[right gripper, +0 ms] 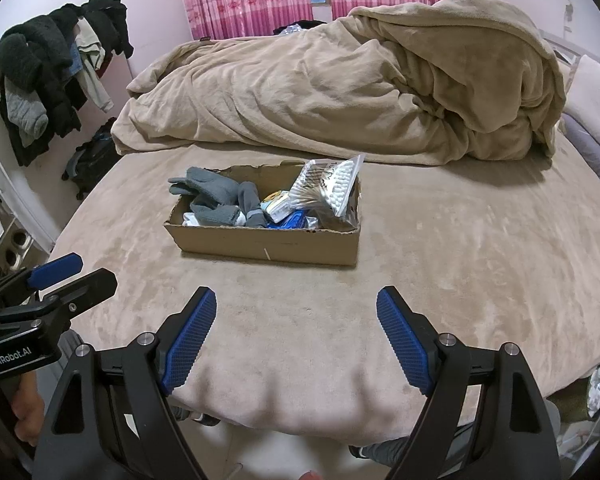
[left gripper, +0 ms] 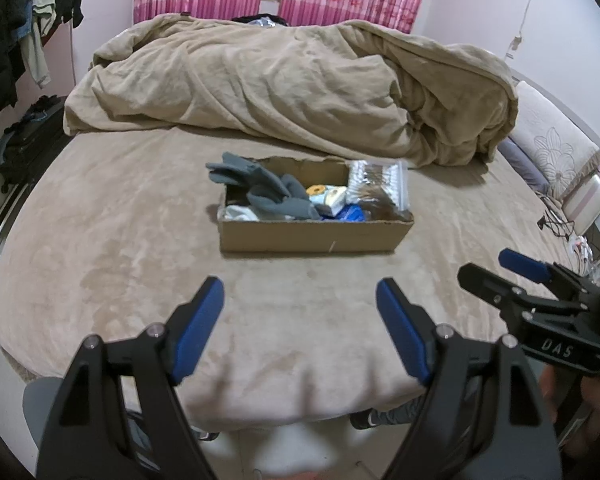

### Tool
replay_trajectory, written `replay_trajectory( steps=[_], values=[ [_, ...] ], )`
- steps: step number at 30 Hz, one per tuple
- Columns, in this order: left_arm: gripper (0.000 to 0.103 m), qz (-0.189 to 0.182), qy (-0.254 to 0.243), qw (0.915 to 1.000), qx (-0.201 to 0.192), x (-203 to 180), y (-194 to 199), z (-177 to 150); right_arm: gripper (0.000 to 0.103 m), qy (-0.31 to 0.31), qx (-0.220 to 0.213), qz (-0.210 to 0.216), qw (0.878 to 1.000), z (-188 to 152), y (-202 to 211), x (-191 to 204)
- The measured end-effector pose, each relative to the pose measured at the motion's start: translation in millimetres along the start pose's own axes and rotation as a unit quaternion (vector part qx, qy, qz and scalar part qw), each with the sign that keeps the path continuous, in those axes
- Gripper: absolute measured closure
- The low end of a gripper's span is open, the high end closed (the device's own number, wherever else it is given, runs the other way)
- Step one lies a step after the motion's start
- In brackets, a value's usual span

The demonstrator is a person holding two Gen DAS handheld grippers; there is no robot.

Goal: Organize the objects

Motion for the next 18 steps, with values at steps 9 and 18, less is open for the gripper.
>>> replay_trajectory(
  steps=[9,18],
  values=[
    [0.023,0.005,-0.003,1.0000,-0.001,-1.1,-0.9,0.5,0.018,0.000,0.000,0.000,1.000,0.0,-0.2,-0.5],
    [0.023,0.007,-0.004,1.0000,-0.001,-1.3,-1.3,1.4,0.018,0.000,0.001,0.003,1.000,-2.9,-1.2,2.7]
  ],
)
Point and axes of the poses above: each gripper's, at about its wrist camera, not at the fingertips, and y roughly against the way its jaws point, x to its left, z to its top, the point moved 6 cm from there along -y, roughly the way its jaws point, and after that the axes turned 14 degrees about z, right-handed, at the moved point
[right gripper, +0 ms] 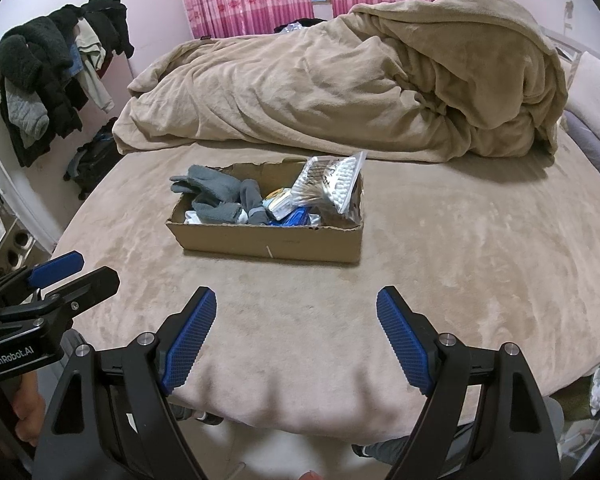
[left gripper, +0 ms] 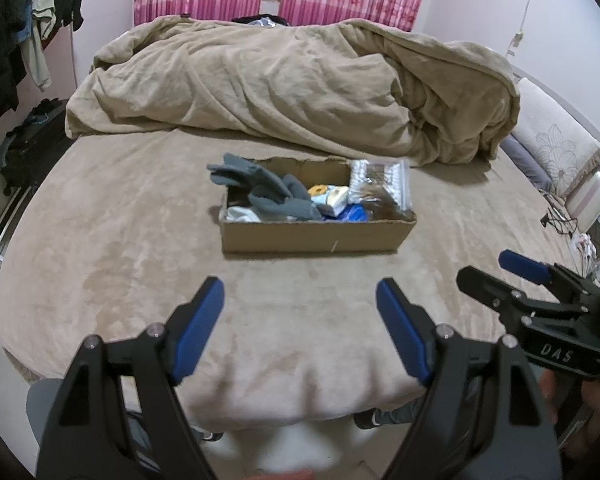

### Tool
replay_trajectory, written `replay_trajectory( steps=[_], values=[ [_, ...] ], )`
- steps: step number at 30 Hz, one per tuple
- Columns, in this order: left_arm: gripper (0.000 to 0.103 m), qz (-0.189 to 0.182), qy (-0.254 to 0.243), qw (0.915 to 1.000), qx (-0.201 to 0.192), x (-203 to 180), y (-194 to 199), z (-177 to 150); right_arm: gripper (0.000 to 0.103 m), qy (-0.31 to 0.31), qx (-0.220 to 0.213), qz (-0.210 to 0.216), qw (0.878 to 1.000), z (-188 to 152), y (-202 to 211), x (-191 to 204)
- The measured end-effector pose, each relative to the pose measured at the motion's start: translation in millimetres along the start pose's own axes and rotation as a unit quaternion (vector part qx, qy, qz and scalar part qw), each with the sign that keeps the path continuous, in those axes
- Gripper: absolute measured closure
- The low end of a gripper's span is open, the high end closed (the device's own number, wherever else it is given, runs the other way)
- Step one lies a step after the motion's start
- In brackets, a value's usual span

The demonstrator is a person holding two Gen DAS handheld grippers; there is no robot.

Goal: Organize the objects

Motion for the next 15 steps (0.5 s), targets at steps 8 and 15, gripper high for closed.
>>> replay_trajectory(
  steps=[8,15],
  values=[
    [0.023,0.001,-0.001,1.0000,0.000,-0.8,-0.3,-0.2,0.018,-0.004,-0.002,0.001,1.000,-2.2,1.1,2.1],
    [0.023,0.002,-0.002,1.0000,0.003,-1.0,-1.4,-0.6,0.018,-0.007,-0.001,0.005,1.000,-1.9,1.8,0.2]
  ],
)
Point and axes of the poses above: each gripper's, at about its wrist camera, not at the fingertips, and y roughly against the way its jaws point, x to its left, z to its top, the point moved 6 cm from there along -y, roughly the way its jaws point, and after that the axes turned 14 degrees about z, right-handed, at the moved point
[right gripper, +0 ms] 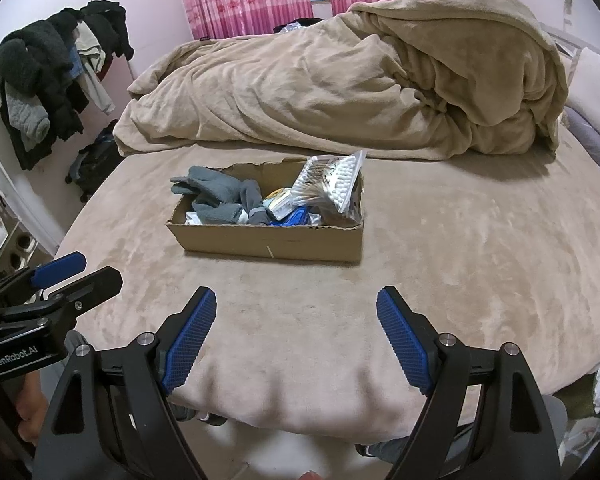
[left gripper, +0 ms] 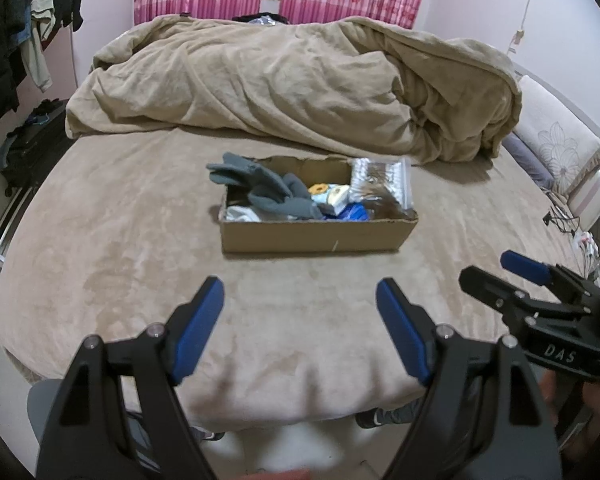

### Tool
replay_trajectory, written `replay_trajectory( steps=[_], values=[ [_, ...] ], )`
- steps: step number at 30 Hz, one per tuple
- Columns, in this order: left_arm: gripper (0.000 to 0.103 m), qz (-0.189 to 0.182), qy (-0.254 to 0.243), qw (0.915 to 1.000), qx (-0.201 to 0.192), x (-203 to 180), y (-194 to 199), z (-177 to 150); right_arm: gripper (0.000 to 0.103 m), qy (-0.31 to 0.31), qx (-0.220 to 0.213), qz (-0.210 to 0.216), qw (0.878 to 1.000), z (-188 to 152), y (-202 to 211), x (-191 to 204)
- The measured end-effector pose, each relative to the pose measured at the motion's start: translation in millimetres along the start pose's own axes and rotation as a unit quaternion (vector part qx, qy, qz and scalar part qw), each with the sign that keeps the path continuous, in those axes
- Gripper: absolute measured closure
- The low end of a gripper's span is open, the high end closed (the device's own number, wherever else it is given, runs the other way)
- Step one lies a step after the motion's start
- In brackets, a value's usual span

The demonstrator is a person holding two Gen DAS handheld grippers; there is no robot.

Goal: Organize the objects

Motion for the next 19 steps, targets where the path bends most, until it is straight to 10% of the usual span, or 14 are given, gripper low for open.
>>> replay_trajectory(
  steps=[19],
  values=[
    [0.023,0.010,-0.016,0.9998,0.000,-1.2,-24.3,3.8,0.018,-0.012,0.013,0.004,1.000,-2.3,-15.5,-8.2]
  ],
)
Point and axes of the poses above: each gripper's, at about its wrist camera, not at the fingertips, and y roughly against the way its jaws point, x to its left, z to its top, the point moved 6 cm from there along -y, roughly the way its jaws point, and after that the axes turned 14 degrees about z, right-handed, at the moved point
